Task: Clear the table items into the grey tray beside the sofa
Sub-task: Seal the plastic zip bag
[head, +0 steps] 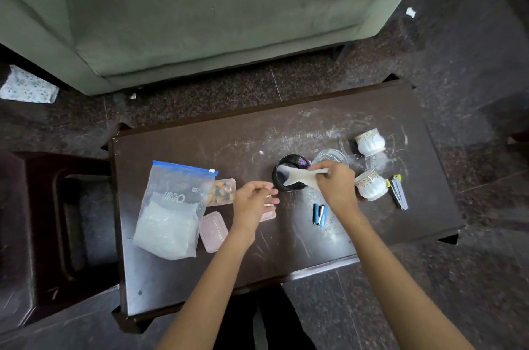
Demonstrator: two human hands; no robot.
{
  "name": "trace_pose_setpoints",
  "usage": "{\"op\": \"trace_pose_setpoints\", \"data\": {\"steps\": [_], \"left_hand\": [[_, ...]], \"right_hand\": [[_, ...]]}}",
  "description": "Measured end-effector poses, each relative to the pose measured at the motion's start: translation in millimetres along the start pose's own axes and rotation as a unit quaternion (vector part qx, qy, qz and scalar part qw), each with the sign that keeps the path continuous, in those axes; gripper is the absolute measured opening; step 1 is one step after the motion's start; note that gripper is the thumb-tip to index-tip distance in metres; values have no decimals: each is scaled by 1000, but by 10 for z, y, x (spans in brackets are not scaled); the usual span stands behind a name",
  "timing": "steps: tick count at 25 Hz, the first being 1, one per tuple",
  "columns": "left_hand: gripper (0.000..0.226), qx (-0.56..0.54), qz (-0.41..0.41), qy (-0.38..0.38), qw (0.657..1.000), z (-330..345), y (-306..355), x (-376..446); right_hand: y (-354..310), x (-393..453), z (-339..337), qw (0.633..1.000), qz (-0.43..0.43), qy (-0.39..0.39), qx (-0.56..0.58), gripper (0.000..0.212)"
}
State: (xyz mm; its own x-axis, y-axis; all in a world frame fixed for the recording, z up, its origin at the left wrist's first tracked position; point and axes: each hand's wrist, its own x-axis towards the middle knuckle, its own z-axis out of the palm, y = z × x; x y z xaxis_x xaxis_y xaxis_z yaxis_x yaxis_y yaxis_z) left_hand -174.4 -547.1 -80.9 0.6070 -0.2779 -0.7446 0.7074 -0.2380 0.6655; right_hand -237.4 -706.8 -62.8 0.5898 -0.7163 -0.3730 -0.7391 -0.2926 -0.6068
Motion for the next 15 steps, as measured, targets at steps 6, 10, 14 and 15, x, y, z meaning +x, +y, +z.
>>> {"op": "trace_pose_setpoints", "data": {"steps": [6,10,14,15], "left_hand": [[10,44,-1,15,999,-13,-153,-26],[11,81,-5,3,997,-34,-248,-30],[10,91,-10,7,996,-44,-286,-23],[10,94,-10,7,996,-44,-286,-26]], "right_hand": [[98,180,215,990,-70,-43,-113,32],[164,197,206,989,-67,-42,-122,28],[150,229,220,988,-64,-36,-139,26],[152,235,229,987,-62,-33,-144,25]]}}
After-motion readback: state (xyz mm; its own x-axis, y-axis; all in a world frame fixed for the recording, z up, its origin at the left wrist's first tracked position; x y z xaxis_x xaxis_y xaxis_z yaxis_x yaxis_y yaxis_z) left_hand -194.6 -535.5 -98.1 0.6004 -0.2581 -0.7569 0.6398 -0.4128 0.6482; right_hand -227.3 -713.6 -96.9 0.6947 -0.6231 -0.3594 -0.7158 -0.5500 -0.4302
